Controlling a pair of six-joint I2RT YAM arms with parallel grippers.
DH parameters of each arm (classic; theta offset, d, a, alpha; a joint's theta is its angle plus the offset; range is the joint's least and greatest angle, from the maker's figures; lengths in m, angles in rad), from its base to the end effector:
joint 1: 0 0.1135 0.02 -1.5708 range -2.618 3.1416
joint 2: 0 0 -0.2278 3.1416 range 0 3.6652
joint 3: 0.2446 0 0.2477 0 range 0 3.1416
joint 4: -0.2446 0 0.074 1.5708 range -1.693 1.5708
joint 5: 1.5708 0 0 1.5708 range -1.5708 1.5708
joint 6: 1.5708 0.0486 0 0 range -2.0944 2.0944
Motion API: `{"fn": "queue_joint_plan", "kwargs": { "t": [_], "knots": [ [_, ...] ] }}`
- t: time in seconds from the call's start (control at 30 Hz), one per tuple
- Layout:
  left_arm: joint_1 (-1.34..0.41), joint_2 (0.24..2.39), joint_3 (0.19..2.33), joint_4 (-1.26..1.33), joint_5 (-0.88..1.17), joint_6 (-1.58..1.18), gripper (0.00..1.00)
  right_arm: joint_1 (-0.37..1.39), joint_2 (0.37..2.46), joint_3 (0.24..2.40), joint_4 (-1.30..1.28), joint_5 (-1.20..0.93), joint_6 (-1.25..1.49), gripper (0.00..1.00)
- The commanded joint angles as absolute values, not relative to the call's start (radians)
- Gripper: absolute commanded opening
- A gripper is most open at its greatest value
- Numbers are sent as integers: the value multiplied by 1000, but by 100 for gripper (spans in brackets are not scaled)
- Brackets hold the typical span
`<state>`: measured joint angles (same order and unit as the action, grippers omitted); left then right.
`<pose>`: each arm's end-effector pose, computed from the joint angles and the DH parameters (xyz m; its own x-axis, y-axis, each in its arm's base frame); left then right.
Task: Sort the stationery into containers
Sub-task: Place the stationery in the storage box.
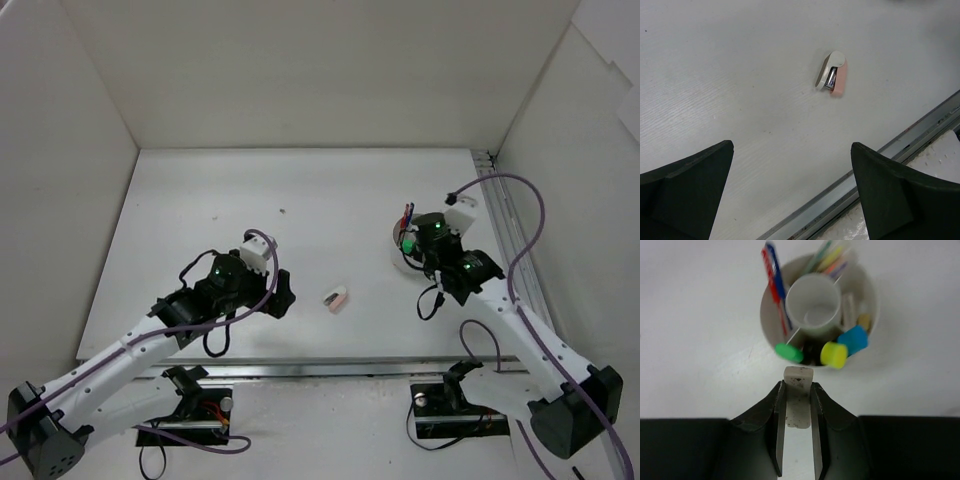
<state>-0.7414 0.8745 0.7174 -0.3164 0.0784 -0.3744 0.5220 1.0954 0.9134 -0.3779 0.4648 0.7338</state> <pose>0.1668 -0.1579 0.2541 -0.5780 0.0349 -0.8153 0.5515 0.7531 -0.3587 0.2384 0.1120 0.2692 -0.4199 0.4491 -0.7887 0.2218 0.8934 0.3907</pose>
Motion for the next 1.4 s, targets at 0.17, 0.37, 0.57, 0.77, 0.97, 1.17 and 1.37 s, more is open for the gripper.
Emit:
{"fn": "queue_joint_plan", "kwargs": {
  "t": [0.17, 0.37, 0.57, 0.77, 0.97, 1.17, 1.37],
  "knots": [
    [-718, 1003, 867, -262, 103, -308, 100, 307, 1057, 989, -262, 649, 526, 0],
    [-651, 1098, 933, -245, 196, -290, 100, 203, 1190, 1026, -213, 603, 474, 0],
    [-606, 1186, 983, -253, 264, -293, 100, 192, 1290, 1037, -158, 572, 453, 0],
    [-595, 1221, 1002, -258, 276, -299, 100, 176, 1364, 1023, -112, 520, 448, 0],
    [-595, 1221, 1011, -279, 265, -302, 100, 175, 1405, 1009, -110, 521, 482, 1],
    [-595, 1233, 1015, -278, 262, -305, 100, 172, 1451, 1000, -106, 492, 502, 9],
    [-595, 1256, 1023, -278, 281, -310, 100, 172, 1421, 991, -107, 468, 523, 33]
  ]
}}
